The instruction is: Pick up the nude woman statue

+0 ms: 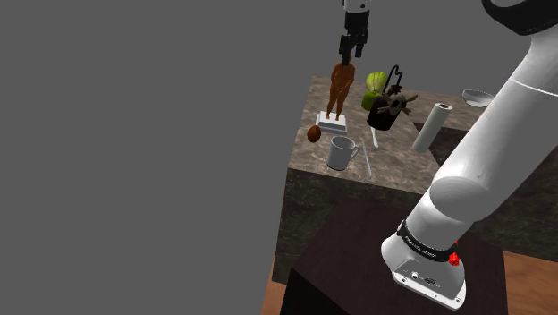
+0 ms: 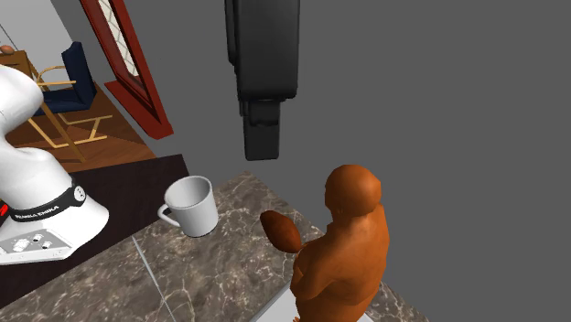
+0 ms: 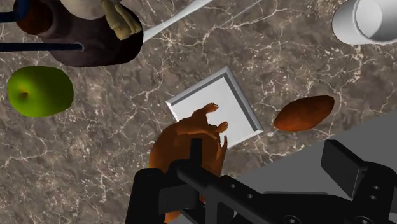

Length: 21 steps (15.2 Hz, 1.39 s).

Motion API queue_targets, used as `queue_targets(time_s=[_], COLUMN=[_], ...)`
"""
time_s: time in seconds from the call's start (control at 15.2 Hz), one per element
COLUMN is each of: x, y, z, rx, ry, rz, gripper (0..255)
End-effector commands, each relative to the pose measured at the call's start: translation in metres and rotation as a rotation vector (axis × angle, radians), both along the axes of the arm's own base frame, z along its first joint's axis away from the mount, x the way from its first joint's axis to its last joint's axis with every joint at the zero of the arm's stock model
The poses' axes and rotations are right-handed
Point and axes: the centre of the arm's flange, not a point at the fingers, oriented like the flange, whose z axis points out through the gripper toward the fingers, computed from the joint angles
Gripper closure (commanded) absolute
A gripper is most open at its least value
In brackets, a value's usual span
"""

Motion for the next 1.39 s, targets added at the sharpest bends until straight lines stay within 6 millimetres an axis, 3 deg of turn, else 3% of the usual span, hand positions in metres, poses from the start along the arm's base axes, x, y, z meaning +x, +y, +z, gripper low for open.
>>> queue_targets(time_s=[0.0, 0.33, 0.86, 0.99, 1.06, 1.32], x=[0.014, 0.044, 0.046, 0.046, 0.045, 0.045], y=[-0.02, -0.074, -0.076, -0.076, -0.076, -0.076], z=[0.004, 0.013, -0.027, -0.027, -0.027, -0.027], rx=[-0.011, -0.036, -0.037, -0.037, -0.037, -0.037], ry=[-0.001, -0.004, -0.004, -0.004, -0.004, -0.004], rz=[0.0, -0.003, -0.003, -0.003, -0.003, -0.003], gripper=[0, 0, 0, 0, 255, 255])
